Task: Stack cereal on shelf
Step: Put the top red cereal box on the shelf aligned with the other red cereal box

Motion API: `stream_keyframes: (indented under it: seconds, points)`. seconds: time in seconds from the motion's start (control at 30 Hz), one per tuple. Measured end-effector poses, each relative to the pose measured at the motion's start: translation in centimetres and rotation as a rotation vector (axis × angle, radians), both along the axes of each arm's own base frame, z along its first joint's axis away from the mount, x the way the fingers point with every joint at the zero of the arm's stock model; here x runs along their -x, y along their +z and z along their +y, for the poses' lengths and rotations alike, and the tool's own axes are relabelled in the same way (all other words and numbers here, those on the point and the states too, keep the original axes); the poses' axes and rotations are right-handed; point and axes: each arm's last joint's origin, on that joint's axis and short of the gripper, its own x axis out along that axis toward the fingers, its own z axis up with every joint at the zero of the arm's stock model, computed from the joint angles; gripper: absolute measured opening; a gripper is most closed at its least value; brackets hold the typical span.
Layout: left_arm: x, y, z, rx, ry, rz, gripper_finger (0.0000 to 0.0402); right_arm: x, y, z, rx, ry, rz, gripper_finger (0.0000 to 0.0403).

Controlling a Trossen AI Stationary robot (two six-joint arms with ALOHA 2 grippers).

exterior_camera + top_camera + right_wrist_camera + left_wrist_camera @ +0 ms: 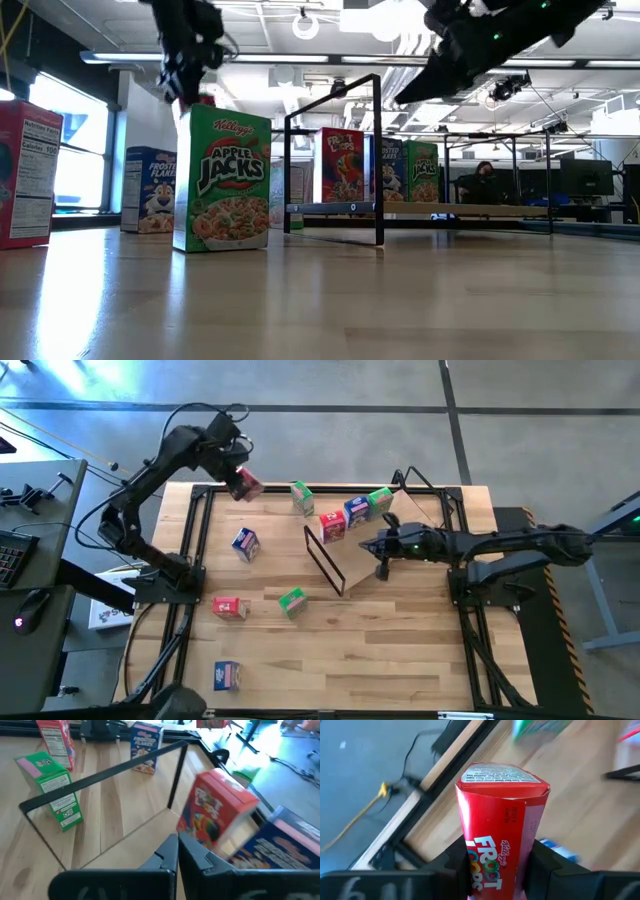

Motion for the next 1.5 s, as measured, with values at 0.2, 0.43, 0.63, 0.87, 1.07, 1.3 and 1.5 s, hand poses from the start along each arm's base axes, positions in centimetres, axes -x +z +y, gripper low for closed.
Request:
stream_keyframes:
  seconds: [0.2, 0.43, 0.63, 0.87, 1.07, 1.3, 1.5]
  points:
    - [-2.2, 4.7, -2.9, 0.003, -0.018, -0.098, 0.0111, 2.3, 1.1, 1.1, -0.047, -0.006, 0.016, 0.0000]
    - [-5.0, 8.7, -6.6, 0.029, -0.029, -0.236, 0.0111, 3.1, 0.8, 1.9, -0.050, 0.032, 0.021, 0.0000]
    - [-8.3, 10.2, -9.9, 0.073, -0.112, -0.330, 0.0111, 4.0, -1.6, 1.9, -0.101, 0.018, -0.044, 0.0000]
    - [-13.6, 10.2, -11.9, 0.095, -0.212, -0.390, 0.0111, 5.4, -2.8, 2.0, -0.134, 0.017, -0.125, 0.0000]
    - [-18.6, 7.3, -12.0, 0.174, -0.220, -0.365, 0.0111, 5.7, -2.9, 2.0, -0.134, 0.019, -0.139, 0.0000]
    - [-22.5, 2.9, -11.6, 0.227, -0.231, -0.258, 0.0111, 5.6, -2.9, 2.0, -0.119, 0.028, -0.135, 0.0000]
    - [-24.4, 0.8, -11.3, 0.220, -0.249, -0.235, 0.0111, 5.6, -2.9, 2.0, -0.120, 0.033, -0.133, 0.0000]
